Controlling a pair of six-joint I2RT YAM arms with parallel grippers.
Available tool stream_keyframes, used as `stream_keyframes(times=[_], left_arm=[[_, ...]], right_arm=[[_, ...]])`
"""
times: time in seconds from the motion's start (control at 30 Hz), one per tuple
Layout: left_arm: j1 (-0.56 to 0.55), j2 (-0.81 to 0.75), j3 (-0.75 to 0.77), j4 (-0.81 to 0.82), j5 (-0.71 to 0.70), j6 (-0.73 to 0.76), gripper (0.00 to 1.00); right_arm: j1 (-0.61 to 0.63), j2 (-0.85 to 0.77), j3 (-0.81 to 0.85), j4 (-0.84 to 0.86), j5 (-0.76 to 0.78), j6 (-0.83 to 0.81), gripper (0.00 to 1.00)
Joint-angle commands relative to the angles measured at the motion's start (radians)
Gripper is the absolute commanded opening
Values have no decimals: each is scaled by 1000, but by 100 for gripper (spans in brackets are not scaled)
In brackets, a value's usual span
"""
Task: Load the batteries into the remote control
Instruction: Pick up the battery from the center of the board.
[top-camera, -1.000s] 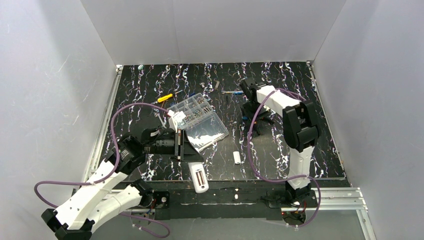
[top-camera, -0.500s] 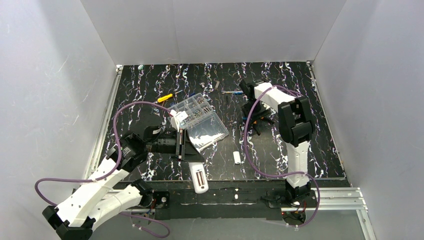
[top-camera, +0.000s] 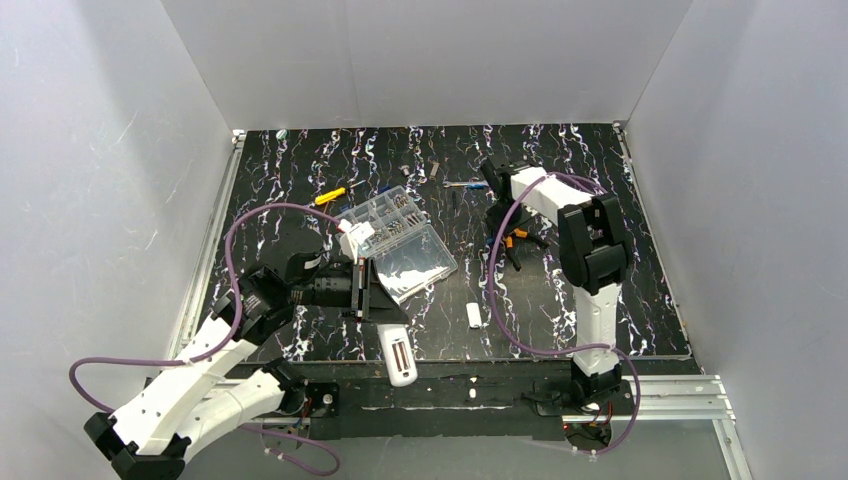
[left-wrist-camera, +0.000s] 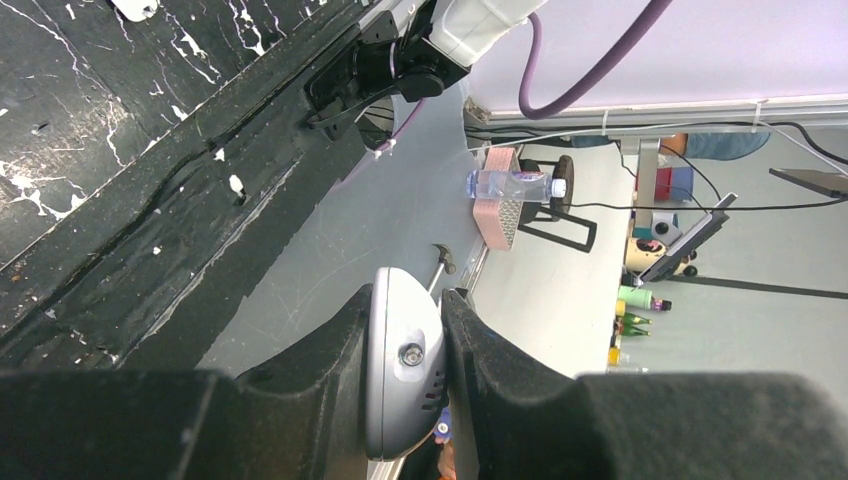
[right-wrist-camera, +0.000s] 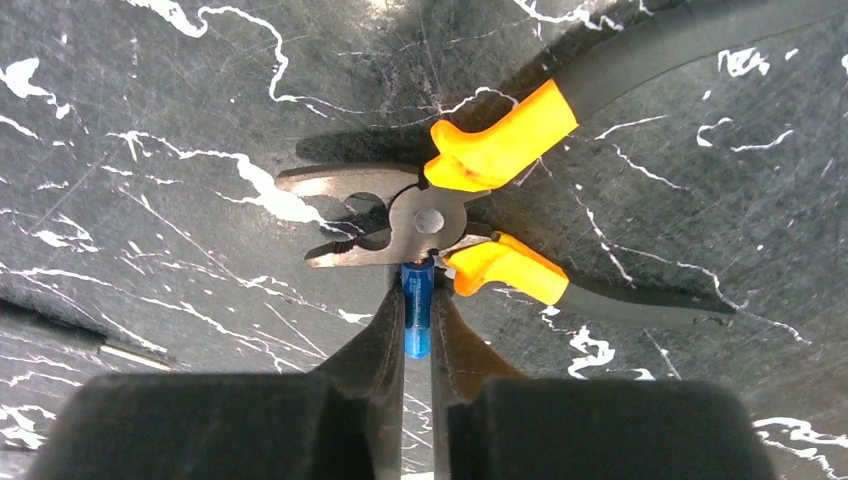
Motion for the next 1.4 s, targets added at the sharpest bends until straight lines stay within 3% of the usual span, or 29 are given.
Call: stream_keyframes(times=[0.0,0.07,0.33,0.63,0.87,1.13,1.37], left_arm=[[-1,-22,23,-6,10,-16,4],[-2,-30,25,-24,-5,-17,4],[1,-40,35,-101,-60,-27,2],[3,-12,82,-120,-154,-8,1],[6,57,100,-25,-235,-18,0],[15,151,88,178,-218,-138,0],[44,75,-40,347,-322,-156,0]], right_arm=[[0,-60,-95,145,-69,-164,6],[0,-108,-138,254,-152,-277,1],[0,-477,-406,593,-351,-512,1],[0,-893,-700,924,-412,-808,1],[2,-1042,-698,882,-552,-1002,1],[2,-1148,-603,810,-929,-1181,1],[2,-1223,-561,688,-1118,-1417,1]])
